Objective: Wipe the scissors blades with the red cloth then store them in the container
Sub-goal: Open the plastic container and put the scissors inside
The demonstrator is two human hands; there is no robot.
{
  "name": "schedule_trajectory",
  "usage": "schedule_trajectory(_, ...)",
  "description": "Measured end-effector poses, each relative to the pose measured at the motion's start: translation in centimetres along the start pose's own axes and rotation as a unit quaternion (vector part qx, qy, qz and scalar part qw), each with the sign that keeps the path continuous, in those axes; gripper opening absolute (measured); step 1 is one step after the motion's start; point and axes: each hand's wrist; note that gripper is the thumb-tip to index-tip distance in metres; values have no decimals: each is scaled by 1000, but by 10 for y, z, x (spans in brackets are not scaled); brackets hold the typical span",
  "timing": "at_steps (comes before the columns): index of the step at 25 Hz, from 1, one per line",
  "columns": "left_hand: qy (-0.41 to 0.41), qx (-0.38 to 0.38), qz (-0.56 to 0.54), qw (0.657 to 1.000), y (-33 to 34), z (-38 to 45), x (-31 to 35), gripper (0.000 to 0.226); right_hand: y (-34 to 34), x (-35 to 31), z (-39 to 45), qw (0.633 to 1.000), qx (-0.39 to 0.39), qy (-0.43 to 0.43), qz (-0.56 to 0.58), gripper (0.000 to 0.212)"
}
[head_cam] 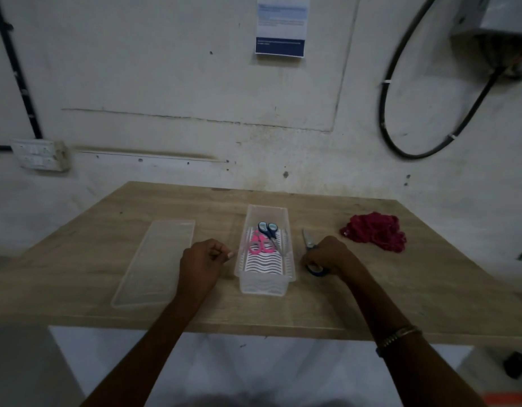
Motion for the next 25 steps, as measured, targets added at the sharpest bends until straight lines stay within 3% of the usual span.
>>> schedule_trajectory(3,23,40,23,999,1,-2,0,13,-13,-1,-17,992,52,-19,112,23)
schedule_trajectory(6,43,62,20,997,0,-6,-1,20,-21,-13,-36,963,77,-77,247,20)
schedule_trajectory(9,64,25,11,998,1,-7,0,32,-19,-44,-58,938,-14,-108,328,20)
schedule_trajectory(11,86,-13,-21,996,0,-8,5,41,-9,-61,-67,934,-76,-82,340,19)
schedule_trajectory(14,154,-67,-25,985,-1,-12,3,57,14,-69,-70,958,-39,-80,274,10)
schedule_trajectory(16,193,-79,-12,978,0,-15,5,53,24,-70,-70,969,13,-104,224,6)
schedule_trajectory(19,228,-68,9,971,-2,-16,10,46,30,-74,-78,985,54,-163,33,20)
schedule_trajectory(22,234,-69,38,969,0,-13,9,44,29,-77,-89,971,91,-181,-125,34)
schedule_trajectory(25,237,-24,71,969,-2,-15,12,40,18,-75,-98,954,186,-202,-120,35)
Point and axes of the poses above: each hand's wrist, its own z-axis towards the middle knuckle, its own y-axis out of the palm, x = y × z, and after that the axes turned 13 degrees about y, right-handed
